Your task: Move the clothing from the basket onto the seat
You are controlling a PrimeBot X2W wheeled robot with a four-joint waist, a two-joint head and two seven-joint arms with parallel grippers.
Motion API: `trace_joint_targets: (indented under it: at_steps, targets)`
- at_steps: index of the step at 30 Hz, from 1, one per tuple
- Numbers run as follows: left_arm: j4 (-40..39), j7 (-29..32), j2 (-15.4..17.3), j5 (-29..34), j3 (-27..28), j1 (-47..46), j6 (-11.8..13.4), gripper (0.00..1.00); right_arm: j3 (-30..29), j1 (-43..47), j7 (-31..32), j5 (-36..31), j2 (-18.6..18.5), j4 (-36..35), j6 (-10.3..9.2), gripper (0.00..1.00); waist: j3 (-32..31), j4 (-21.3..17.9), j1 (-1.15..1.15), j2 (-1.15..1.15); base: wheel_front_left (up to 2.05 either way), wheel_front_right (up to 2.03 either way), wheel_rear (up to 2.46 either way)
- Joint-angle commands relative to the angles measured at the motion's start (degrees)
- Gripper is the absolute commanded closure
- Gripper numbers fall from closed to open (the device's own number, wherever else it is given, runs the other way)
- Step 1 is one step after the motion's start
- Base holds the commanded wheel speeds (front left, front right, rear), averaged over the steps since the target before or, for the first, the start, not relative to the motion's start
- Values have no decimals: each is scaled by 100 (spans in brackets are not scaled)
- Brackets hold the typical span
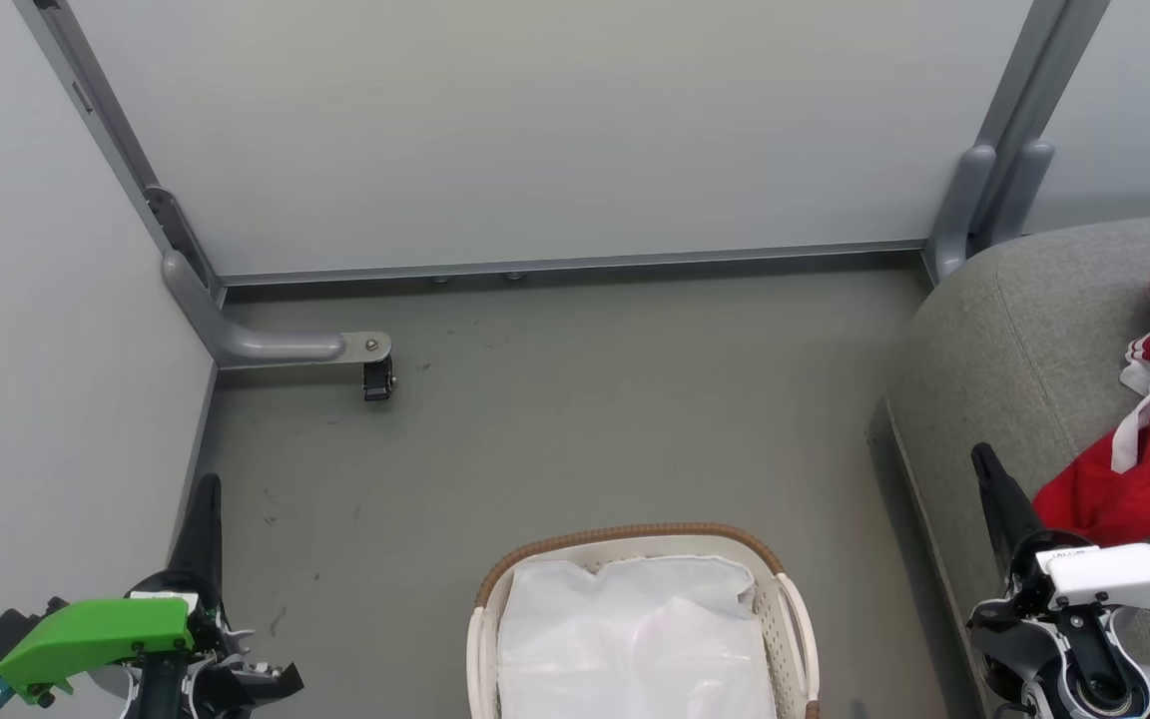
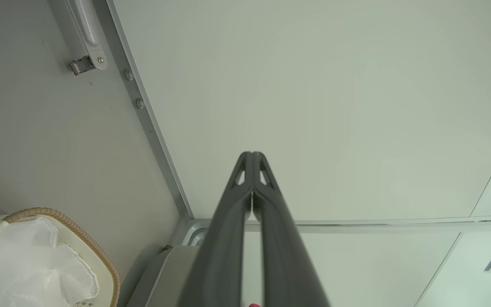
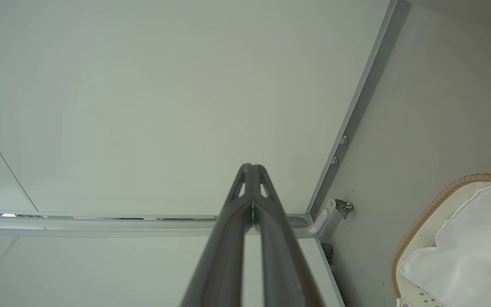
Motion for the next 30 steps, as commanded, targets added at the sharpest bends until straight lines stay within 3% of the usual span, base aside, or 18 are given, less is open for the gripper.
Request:
trace_joint_targets:
  at_steps: [1,11,30]
  targets:
    - [-42,36,44,-133,27,-107,-30,100,-21,52,29,120,-35,-45,-3,100,-4,-3,0,18,0,0,0]
    - [-76,133,45,-498,47,-123,-32,100,-48,71,128,493,-36,-91,-4,100,-28,-20,0,19,0,0,0]
    - [-70,128,45,-476,43,-110,-31,100,-44,71,121,470,-36,-86,-4,100,-28,-20,0,19,0,0,0]
